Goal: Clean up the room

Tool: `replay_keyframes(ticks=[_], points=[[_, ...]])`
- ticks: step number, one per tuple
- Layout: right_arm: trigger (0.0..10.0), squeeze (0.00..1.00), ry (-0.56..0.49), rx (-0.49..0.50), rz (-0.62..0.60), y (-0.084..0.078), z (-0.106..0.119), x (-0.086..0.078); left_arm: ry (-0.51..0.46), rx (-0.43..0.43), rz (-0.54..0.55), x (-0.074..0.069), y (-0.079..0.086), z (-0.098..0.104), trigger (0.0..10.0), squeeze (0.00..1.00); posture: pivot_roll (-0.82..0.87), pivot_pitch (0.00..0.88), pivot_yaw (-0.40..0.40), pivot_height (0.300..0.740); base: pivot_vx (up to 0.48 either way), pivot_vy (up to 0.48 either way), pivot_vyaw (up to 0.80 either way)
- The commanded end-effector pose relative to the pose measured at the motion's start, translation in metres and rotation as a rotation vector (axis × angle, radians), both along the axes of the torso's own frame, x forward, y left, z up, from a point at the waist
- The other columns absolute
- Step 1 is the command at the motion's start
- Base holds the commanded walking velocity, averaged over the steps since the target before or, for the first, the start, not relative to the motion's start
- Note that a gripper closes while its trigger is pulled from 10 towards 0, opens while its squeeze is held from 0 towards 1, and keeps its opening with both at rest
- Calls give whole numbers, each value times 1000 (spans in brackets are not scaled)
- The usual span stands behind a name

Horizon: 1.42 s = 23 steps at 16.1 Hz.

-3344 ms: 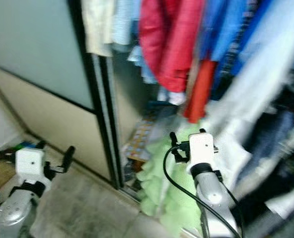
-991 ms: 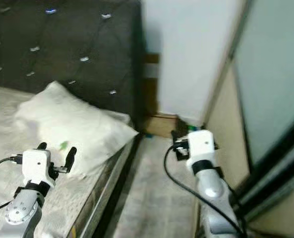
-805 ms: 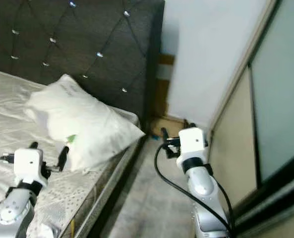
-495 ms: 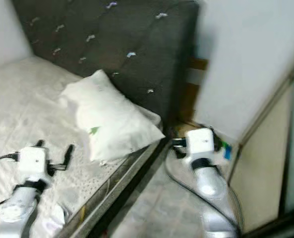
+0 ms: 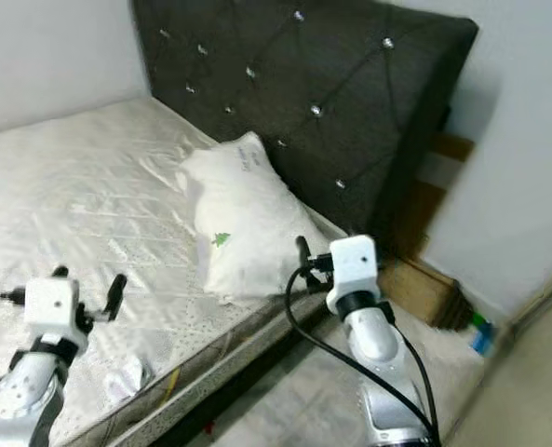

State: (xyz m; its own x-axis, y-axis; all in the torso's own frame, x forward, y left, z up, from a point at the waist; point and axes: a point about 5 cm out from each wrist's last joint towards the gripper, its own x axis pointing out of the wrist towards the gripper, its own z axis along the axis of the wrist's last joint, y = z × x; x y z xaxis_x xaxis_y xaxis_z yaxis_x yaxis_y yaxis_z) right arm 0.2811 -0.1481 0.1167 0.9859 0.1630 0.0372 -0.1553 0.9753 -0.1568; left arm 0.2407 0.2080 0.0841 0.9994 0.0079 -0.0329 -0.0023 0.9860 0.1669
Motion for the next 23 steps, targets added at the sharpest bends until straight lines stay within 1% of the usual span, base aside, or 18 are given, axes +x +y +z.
replay_keyframes(ticks=[1,10,12,13,19,22,23], points=[[10000,0,4,-2,-24,-7,0,1,4,5,-14,-1,-4,-1,10000,0,-81,0,-69,740,0,0,800],[10000,0,3,-2,-14,-6,-1,0,6,-7,-15,0,-5,-1,10000,0,-83,0,-70,740,0,0,800],[10000,0,3,-3,-14,-6,-1,0,5,-23,-22,0,-5,-2,10000,0,-83,0,-70,740,0,0,800],[10000,0,3,-3,-10,-6,0,0,-5,-49,-35,0,-7,-1,10000,0,-91,0,-68,740,0,0,800],[10000,0,4,15,11,-2,-1,-1,3,-46,-41,-1,-8,-2,10000,0,-92,0,-68,740,0,0,795],[10000,0,-4,55,-17,-3,-1,0,13,-71,-55,-1,-9,-4,10000,0,-94,0,-41,740,0,0,0],[10000,0,3,51,-19,-2,-3,0,11,-79,-71,0,-11,-3,10000,0,-94,0,-37,740,0,0,0]])
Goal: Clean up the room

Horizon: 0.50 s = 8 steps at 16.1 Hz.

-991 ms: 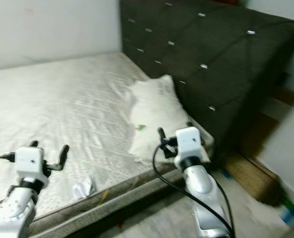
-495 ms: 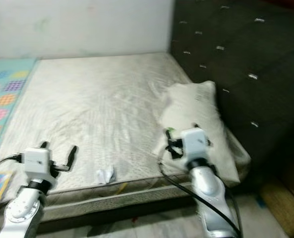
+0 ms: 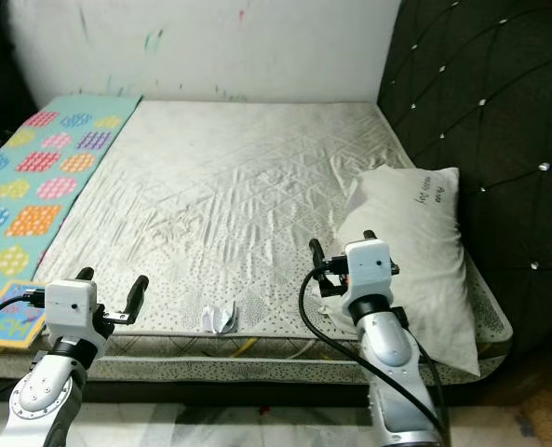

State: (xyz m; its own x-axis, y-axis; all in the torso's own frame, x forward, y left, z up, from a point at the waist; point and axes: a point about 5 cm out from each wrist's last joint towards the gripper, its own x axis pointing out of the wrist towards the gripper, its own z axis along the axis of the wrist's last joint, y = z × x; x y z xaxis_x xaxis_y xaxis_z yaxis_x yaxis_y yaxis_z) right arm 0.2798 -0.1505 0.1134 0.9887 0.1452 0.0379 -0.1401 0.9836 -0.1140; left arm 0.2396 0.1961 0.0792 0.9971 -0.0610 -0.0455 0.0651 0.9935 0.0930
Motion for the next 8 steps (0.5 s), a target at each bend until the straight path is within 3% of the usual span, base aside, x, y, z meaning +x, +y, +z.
replay_keyframes(ticks=[1,3,5,8], points=[[10000,0,-3,7,1,2,0,1,-6,-12,-16,1,0,2,10000,0,-93,0,-35,740,0,0,0],[10000,0,-3,5,12,5,-1,0,-9,-22,-33,3,-1,4,10000,0,-94,0,-34,740,0,0,0],[10000,0,-6,-2,9,3,0,0,-9,-27,-38,3,-1,4,10000,0,-93,0,-39,740,266,0,0],[10000,0,-4,-7,9,1,-1,1,-12,-32,-41,2,-2,4,10000,0,-89,0,-46,740,310,0,458]])
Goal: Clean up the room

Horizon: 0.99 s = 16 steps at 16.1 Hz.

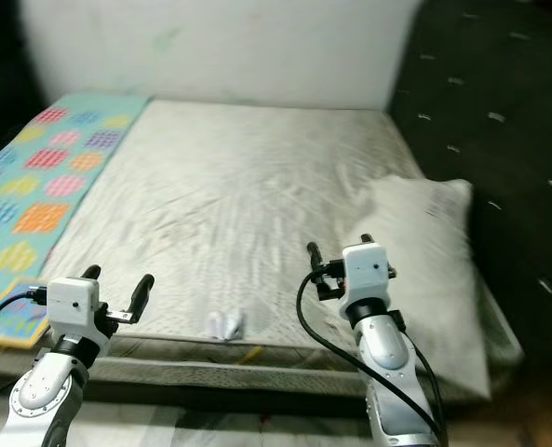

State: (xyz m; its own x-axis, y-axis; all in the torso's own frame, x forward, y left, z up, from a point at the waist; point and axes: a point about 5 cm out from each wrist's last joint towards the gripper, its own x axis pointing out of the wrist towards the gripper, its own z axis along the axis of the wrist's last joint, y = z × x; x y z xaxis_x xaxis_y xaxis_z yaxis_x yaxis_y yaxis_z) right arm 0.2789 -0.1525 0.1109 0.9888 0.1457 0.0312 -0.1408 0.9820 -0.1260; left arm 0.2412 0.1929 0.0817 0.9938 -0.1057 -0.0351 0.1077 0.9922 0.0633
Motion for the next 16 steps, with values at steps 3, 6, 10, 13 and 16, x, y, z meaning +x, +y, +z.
replay_keyframes(ticks=[3,6,10,13,16], points=[[10000,0,-11,8,19,6,3,4,-5,-7,1,1,1,2,10000,0,-88,0,-50,740,334,0,306],[10000,0,-6,11,18,4,2,4,-3,-10,-1,1,0,1,10000,0,-89,0,-52,740,329,0,0],[10000,0,21,2,3,3,-3,3,8,5,56,2,4,-1,10000,0,-91,0,-54,740,76,0,0],[10000,0,30,-1,17,9,-4,2,23,-10,85,2,8,-3,10000,0,-89,0,-51,740,0,0,0],[10000,0,32,2,21,9,-4,2,23,-12,85,2,8,-3,10000,0,-89,0,-51,740,0,0,0]])
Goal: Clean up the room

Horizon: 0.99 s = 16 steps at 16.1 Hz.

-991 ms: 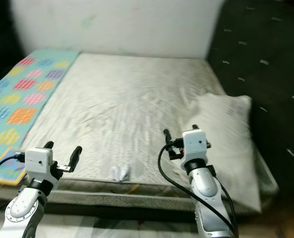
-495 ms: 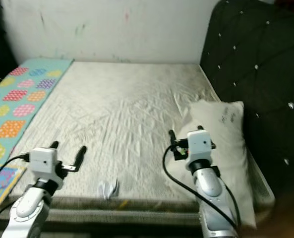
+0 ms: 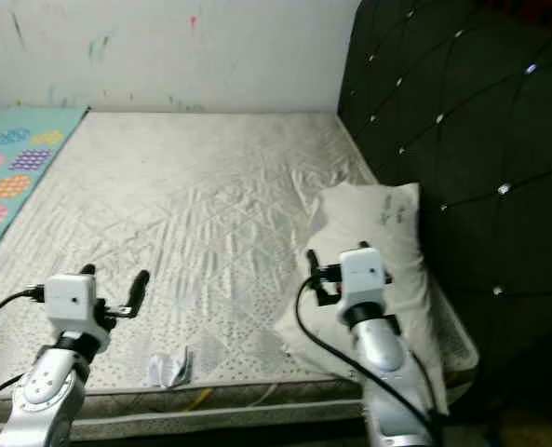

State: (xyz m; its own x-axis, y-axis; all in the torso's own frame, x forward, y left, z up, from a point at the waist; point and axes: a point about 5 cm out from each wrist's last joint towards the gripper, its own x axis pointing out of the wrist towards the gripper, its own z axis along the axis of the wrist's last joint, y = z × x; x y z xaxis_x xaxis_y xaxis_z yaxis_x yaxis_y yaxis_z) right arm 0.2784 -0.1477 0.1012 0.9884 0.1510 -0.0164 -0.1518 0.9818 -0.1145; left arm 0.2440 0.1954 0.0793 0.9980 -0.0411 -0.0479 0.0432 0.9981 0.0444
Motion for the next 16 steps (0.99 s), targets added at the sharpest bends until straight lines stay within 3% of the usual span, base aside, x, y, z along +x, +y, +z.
replay_keyframes(ticks=[1,16], points=[[10000,0,-17,-2,15,5,5,2,9,6,20,-1,5,-1,10000,0,-89,0,-51,740,0,0,0],[10000,0,-17,-2,15,5,5,2,9,6,20,-1,5,-1,10000,0,-89,0,-51,740,0,0,0]])
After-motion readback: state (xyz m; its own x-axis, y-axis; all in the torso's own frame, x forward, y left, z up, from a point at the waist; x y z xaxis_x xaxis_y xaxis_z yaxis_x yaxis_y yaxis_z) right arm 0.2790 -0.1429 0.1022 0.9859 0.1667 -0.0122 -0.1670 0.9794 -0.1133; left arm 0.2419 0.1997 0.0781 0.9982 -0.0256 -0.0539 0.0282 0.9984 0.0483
